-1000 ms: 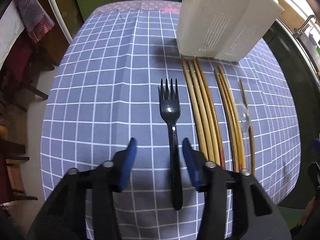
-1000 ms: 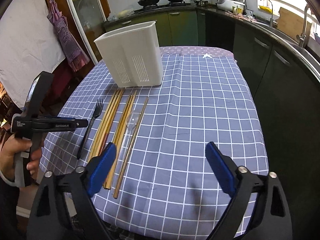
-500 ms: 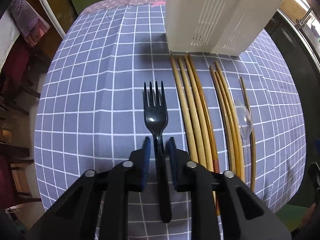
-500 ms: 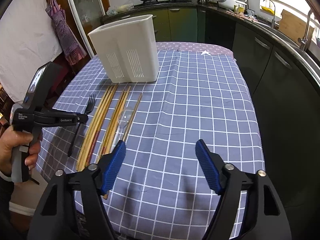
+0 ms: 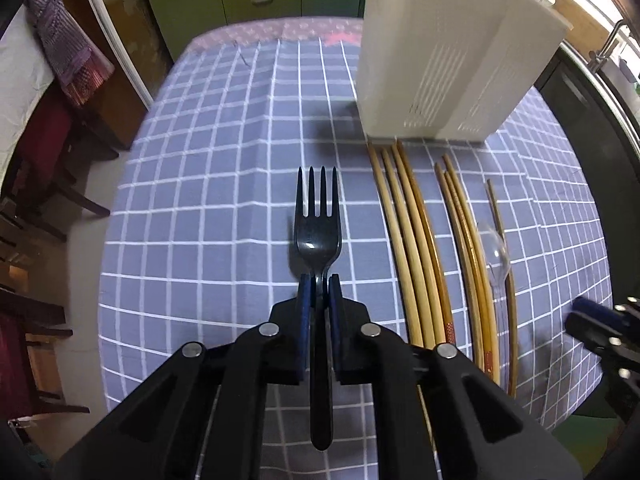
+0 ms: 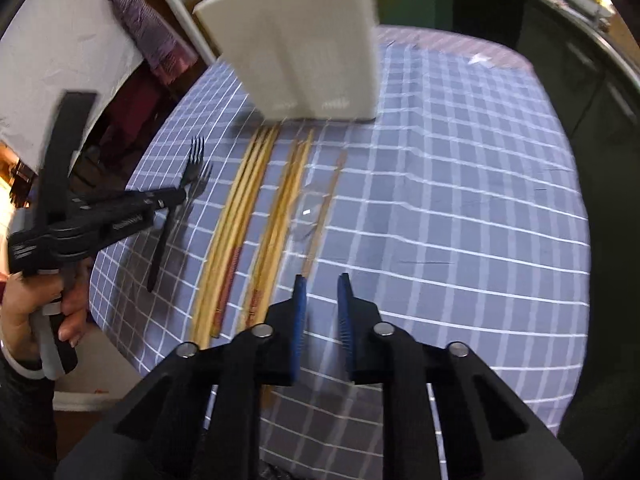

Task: Organize utensils
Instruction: 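Grasp the black fork with the left tool while the right tool approaches the clear spoon, then grasp the clear plastic spoon with the right tool while the left tool lifts the fork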

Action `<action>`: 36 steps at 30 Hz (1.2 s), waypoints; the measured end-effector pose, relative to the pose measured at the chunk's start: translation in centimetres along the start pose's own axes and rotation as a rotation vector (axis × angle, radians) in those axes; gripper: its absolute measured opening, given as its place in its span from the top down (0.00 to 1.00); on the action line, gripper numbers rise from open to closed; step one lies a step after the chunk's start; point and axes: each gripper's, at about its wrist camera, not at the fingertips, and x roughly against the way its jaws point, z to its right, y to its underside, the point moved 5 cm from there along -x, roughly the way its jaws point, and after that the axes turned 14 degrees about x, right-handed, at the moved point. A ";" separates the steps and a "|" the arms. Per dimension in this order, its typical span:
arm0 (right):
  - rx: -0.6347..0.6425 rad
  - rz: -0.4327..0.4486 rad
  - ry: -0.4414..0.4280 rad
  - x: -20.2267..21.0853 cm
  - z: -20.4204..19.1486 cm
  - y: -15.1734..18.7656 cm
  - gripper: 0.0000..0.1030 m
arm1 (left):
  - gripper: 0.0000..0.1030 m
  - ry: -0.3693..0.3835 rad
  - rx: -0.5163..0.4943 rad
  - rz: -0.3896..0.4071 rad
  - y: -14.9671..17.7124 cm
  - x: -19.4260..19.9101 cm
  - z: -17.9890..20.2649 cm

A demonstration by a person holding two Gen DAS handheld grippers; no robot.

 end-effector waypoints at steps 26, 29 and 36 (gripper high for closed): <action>0.030 -0.132 0.128 -8.1 -3.4 -4.1 0.90 | 0.91 0.064 -0.011 0.013 2.1 1.5 -1.7; 0.014 -0.059 0.071 -6.9 -3.8 -4.4 0.91 | 0.91 0.082 -0.014 0.039 1.8 2.9 -1.6; -0.031 0.175 -0.031 -1.4 -3.8 -5.0 0.91 | 0.91 0.186 -0.016 0.142 -0.9 9.0 0.2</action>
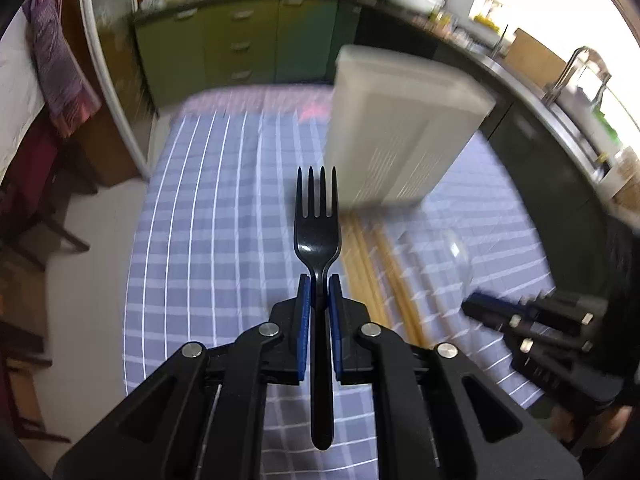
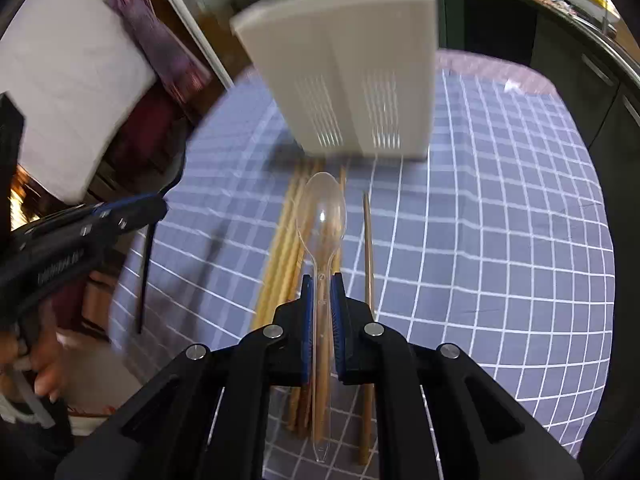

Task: Organize utensils
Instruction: 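Grasp the clear plastic spoon with the right tool while the left tool lifts the fork, then drop the fork into the white holder with the left tool while the right tool carries the spoon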

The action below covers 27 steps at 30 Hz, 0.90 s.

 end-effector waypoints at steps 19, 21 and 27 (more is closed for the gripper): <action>-0.069 0.197 -0.097 7.8 5.6 4.3 0.91 | 0.91 0.196 -0.044 0.612 -15.8 2.6 10.2; -0.066 0.212 -0.099 8.4 5.7 4.1 0.91 | 0.91 0.187 -0.050 0.622 -15.9 1.0 10.3; -0.033 0.230 -0.072 9.4 5.0 2.8 0.91 | 0.91 0.176 -0.055 0.562 -14.1 -2.0 9.3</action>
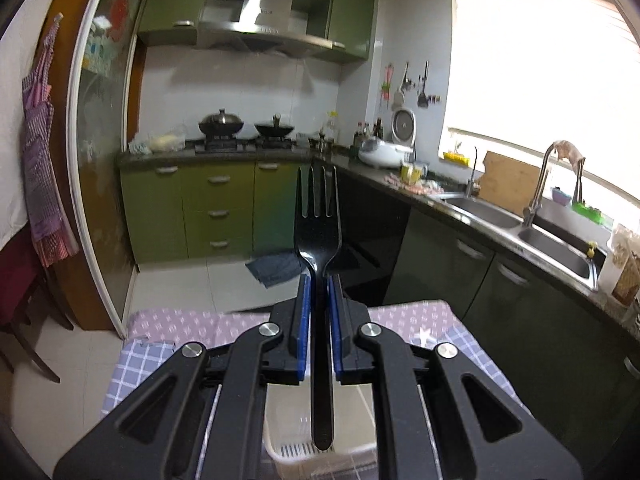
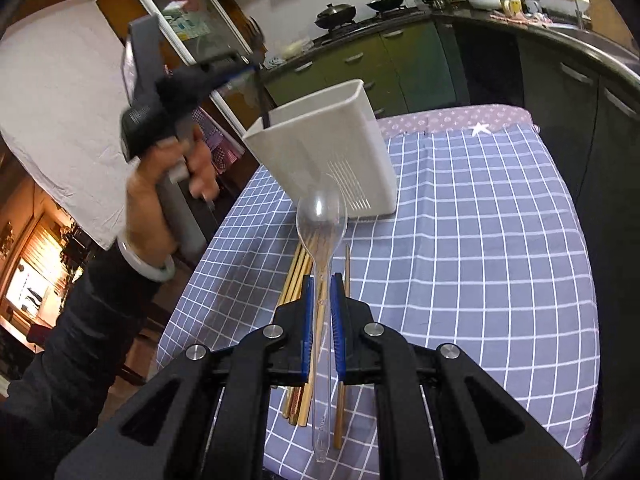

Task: Organize utensils
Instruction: 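Drop the fork into the white holder with the left tool while the right tool carries the spoon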

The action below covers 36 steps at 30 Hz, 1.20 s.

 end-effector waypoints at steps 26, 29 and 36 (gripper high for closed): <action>0.020 0.334 0.368 -7.0 3.9 -23.3 0.91 | 0.78 -0.058 -0.030 -0.262 3.3 9.3 -4.5; 0.030 0.328 0.378 -7.8 4.0 -22.0 0.91 | 0.78 -0.052 -0.038 -0.267 3.6 9.6 -4.6; 0.088 0.331 0.372 -5.5 3.7 -17.2 0.91 | 0.75 -0.097 -0.050 -0.371 6.1 8.3 -5.2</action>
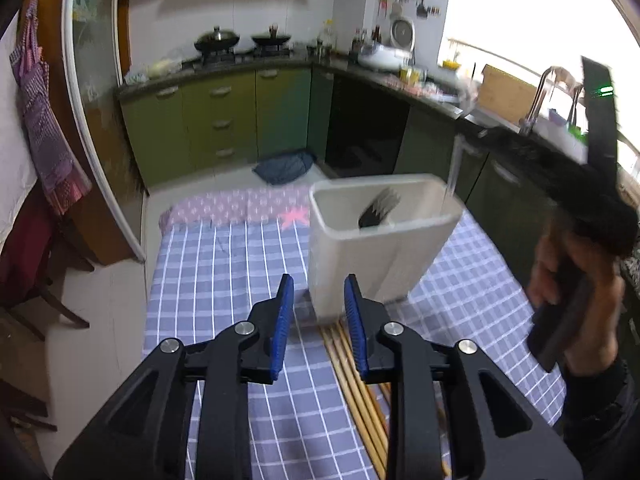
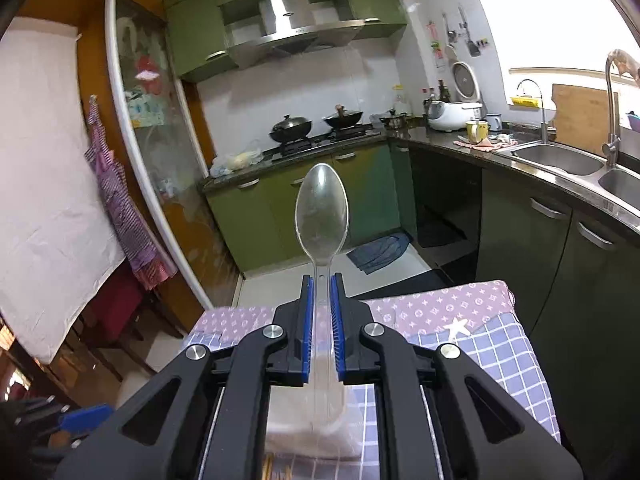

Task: Organize utensils
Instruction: 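Drop the fork into the white holder with the left tool while the right tool carries the spoon, then lower the spoon into the white holder and open the right tool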

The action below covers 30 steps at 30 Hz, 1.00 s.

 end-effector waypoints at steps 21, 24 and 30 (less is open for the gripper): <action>0.098 -0.126 -0.036 5.1 -1.1 6.8 0.66 | 0.70 -0.076 0.005 -0.312 7.3 -3.6 -0.4; 0.083 -0.151 -0.062 6.5 -0.7 8.3 0.66 | 0.70 -0.088 0.022 -0.348 8.0 -4.7 -0.5; 0.067 -0.355 -0.136 5.8 -1.0 15.0 0.63 | 0.70 -0.128 0.056 -0.434 9.4 -7.7 -1.4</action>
